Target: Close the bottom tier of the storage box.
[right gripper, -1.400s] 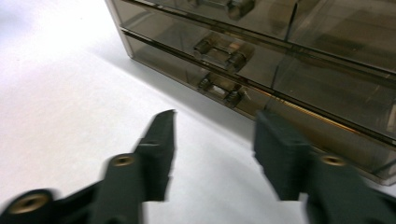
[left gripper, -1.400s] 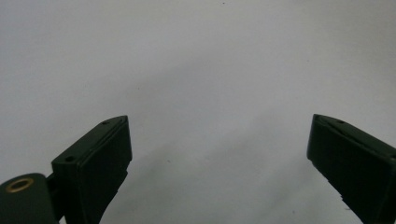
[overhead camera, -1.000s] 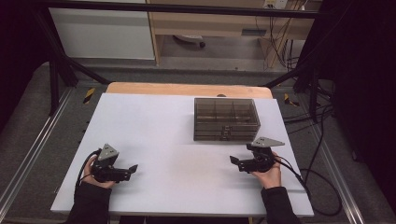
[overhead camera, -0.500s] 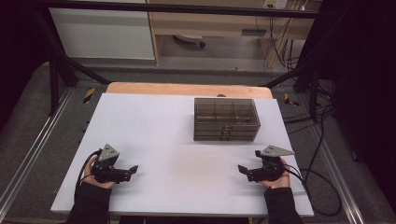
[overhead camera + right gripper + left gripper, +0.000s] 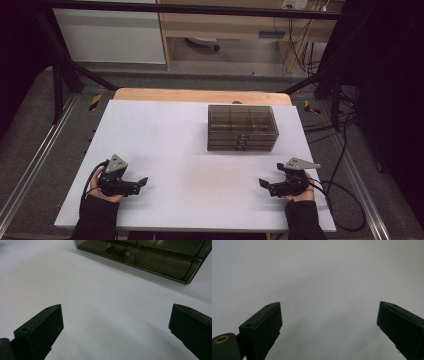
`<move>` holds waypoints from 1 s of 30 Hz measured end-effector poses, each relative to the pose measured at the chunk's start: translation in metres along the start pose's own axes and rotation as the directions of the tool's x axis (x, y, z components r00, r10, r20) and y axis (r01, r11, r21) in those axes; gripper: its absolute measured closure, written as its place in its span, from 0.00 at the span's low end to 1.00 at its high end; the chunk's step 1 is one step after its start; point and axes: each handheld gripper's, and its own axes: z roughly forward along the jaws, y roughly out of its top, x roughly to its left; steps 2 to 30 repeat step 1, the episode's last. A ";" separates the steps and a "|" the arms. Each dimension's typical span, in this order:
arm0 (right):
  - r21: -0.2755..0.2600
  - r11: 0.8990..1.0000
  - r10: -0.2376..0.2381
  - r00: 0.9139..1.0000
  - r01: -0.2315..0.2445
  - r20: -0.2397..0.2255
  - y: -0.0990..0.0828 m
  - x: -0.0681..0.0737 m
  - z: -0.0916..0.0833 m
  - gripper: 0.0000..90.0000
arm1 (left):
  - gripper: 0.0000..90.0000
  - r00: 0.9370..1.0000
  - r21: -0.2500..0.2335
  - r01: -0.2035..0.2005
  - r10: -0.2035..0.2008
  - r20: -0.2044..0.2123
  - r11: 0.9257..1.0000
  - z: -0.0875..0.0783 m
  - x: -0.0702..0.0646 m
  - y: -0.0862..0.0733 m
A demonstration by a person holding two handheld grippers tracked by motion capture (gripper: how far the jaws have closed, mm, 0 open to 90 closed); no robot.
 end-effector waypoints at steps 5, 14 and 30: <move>0.002 1.000 0.003 1.000 -0.003 -0.002 0.000 0.000 0.000 0.00 | 0.07 1.000 0.000 -0.001 0.001 -0.001 1.000 0.000 0.000 0.000; 0.002 1.000 0.003 1.000 -0.003 -0.002 0.000 0.000 0.000 0.00 | 0.07 1.000 0.000 -0.001 0.001 -0.001 1.000 0.000 0.000 0.000; 0.002 1.000 0.003 1.000 -0.003 -0.002 0.000 0.000 0.000 0.00 | 0.07 1.000 0.000 -0.001 0.001 -0.001 1.000 0.000 0.000 0.000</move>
